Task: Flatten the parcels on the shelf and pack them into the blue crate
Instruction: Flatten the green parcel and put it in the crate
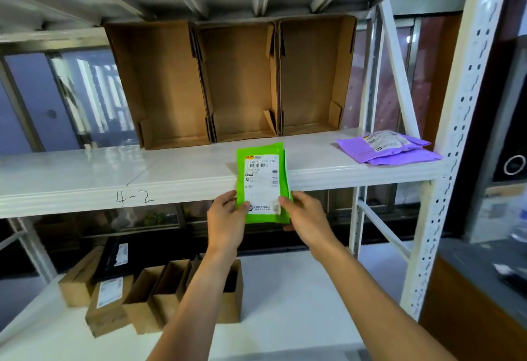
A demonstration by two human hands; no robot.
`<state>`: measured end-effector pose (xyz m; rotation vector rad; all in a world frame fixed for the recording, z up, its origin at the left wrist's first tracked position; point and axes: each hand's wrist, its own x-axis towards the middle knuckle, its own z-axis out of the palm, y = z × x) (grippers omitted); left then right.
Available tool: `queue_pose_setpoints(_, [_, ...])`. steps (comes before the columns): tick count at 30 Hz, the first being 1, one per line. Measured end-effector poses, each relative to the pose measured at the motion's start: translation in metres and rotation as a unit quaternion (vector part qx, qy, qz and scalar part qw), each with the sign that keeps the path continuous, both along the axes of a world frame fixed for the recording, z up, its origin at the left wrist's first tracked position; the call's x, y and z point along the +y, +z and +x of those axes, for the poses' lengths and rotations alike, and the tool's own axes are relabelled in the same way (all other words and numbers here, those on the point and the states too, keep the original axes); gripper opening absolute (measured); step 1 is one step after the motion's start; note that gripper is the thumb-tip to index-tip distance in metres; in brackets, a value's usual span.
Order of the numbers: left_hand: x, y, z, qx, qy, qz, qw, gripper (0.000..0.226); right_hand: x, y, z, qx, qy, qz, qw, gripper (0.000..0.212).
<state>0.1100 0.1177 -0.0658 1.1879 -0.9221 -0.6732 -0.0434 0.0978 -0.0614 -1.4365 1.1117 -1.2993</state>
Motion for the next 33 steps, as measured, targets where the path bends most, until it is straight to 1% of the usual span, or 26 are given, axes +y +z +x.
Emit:
queue_pose_setpoints(3, [0.008,-0.019,0.001,-0.008,-0.03,0.001,1.0,0.024,0.003,-0.016,-0.006,-0.025,0.019,0.024,0.999,0.016])
queue_pose_setpoints(6, [0.013,-0.04,0.003,-0.02,-0.051,0.022,0.998,0.026,0.01,-0.035,-0.012,-0.086,0.052,0.062,0.993,0.018])
queue_pose_setpoints(8, [0.016,-0.058,0.002,-0.028,-0.074,0.043,0.996,0.026,0.016,-0.054,-0.019,-0.103,0.064,0.08,0.989,0.021])
queue_pose_setpoints(11, [0.024,-0.085,-0.004,-0.041,-0.106,0.075,0.991,0.025,0.024,-0.086,-0.031,-0.083,0.059,0.104,0.989,0.025])
queue_pose_setpoints(15, [0.03,-0.125,-0.015,-0.025,-0.121,0.12,0.985,0.023,0.031,-0.136,-0.051,-0.048,0.038,0.156,0.986,0.023])
queue_pose_setpoints(17, [0.03,-0.149,-0.023,-0.004,-0.133,0.152,0.979,0.02,0.037,-0.164,-0.063,-0.033,0.035,0.187,0.981,0.023])
queue_pose_setpoints(19, [0.03,-0.175,-0.033,0.018,-0.153,0.186,0.97,0.02,0.043,-0.193,-0.075,-0.028,0.03,0.22,0.975,0.024])
queue_pose_setpoints(23, [0.036,-0.231,-0.058,0.028,-0.182,0.253,0.95,0.02,0.057,-0.251,-0.101,-0.044,-0.004,0.293,0.955,0.03])
queue_pose_setpoints(26, [0.038,-0.269,-0.078,0.031,-0.195,0.302,0.933,0.021,0.069,-0.289,-0.122,-0.041,-0.016,0.317,0.947,0.035])
queue_pose_setpoints(29, [0.043,-0.303,-0.1,0.006,-0.224,0.339,0.914,0.023,0.083,-0.319,-0.143,-0.049,-0.051,0.351,0.934,0.036])
queue_pose_setpoints(33, [0.052,-0.345,-0.13,-0.044,-0.246,0.373,0.893,0.017,0.108,-0.355,-0.17,-0.042,-0.077,0.388,0.917,0.038])
